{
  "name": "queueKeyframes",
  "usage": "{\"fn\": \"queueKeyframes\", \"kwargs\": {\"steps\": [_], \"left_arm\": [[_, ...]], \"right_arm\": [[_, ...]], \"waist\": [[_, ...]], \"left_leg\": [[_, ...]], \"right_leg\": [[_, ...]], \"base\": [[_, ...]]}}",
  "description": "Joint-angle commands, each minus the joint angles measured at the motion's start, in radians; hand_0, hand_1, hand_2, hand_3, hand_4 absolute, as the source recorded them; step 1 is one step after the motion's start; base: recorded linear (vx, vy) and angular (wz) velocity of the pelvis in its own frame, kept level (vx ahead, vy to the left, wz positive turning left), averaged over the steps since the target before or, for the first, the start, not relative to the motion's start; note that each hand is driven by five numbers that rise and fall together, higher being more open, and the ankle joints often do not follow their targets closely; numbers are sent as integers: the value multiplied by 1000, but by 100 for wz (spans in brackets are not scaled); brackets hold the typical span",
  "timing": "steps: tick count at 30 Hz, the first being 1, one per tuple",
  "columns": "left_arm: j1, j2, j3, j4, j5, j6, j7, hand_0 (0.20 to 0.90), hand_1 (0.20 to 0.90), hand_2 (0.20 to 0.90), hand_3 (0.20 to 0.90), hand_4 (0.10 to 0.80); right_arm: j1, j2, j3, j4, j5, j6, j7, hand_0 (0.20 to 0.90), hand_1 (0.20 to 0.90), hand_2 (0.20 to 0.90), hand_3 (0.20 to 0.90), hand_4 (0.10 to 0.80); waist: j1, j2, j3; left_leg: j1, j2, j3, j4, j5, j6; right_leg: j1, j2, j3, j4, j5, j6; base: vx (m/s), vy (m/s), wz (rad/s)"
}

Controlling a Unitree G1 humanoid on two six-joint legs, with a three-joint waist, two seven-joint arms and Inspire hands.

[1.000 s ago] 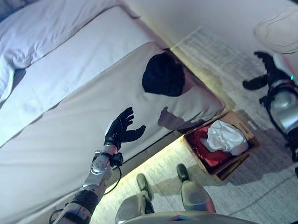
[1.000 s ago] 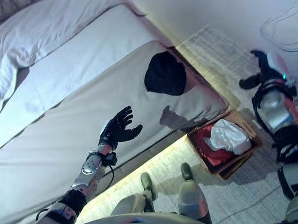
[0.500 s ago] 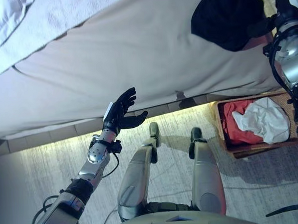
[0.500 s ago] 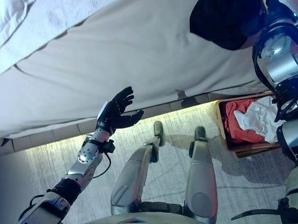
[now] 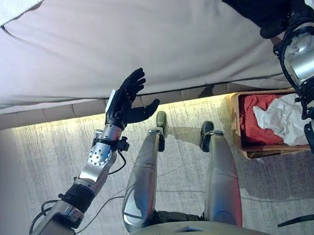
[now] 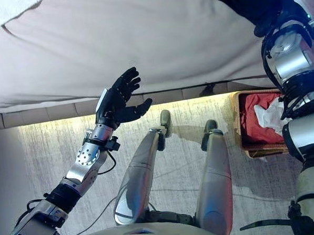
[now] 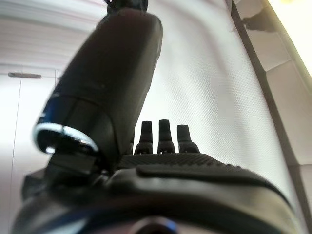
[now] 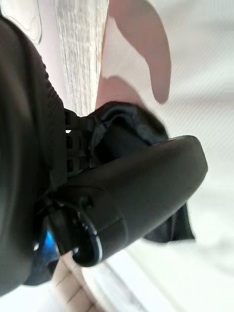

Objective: Pick up the clothes from the bed and place them into the basket

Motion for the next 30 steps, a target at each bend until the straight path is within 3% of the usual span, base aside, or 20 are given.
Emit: {"fn": "queueKeyframes", "kwargs": {"steps": [1,2,3,16,23,24,30], "left_arm": [[40,62,75,-161,-42,-57,8,900,900,900,900,800],[47,66,79,-168,-47,-52,3,900,900,900,900,800],[49,70,81,-174,-48,-48,2,900,900,900,900,800],[98,101,114,-204,-69,-43,-37,900,900,900,900,800],[106,98,112,-183,-77,-62,-60,900,900,900,900,800],[99,99,114,-181,-80,-62,-62,900,900,900,900,800],[84,88,104,-135,-86,-54,-81,900,900,900,900,800]], "right_arm": [[-185,-87,85,39,34,-31,4,778,778,778,757,657],[-196,-94,93,56,37,-37,12,500,500,500,433,333],[-200,-98,96,64,43,-43,14,300,300,300,200,100],[-191,-115,66,53,80,-121,-25,300,300,300,200,100],[-158,-125,48,46,69,-159,-43,300,300,300,200,100],[-161,-130,45,42,68,-166,-43,300,300,300,200,100],[-123,-169,29,10,67,-209,-24,300,300,300,200,100]], "waist": [[27,14,-31],[31,16,-31],[33,16,-31],[51,2,-31],[43,-16,-31],[40,-20,-31],[25,-61,-38]], "left_leg": [[3,-57,16,171,-236,75],[-13,-58,13,185,-237,75],[-19,-59,11,190,-237,76],[-10,-64,-8,197,-232,79],[101,-56,-15,109,-207,67],[109,-54,-15,77,-175,67],[302,-41,-12,-61,-161,58]], "right_leg": [[33,57,-70,24,-60,-60],[20,56,-72,36,-63,-61],[14,55,-73,40,-63,-61],[36,66,-91,37,-62,-67],[156,74,-91,-47,-52,-68],[167,73,-99,-81,-23,-75],[354,63,-100,-231,8,-59]], "base": [[-11,-107,12],[-11,-75,12],[-15,-75,10],[-11,-22,2],[-10,34,-3],[-78,71,-7],[33,76,-14]]}}
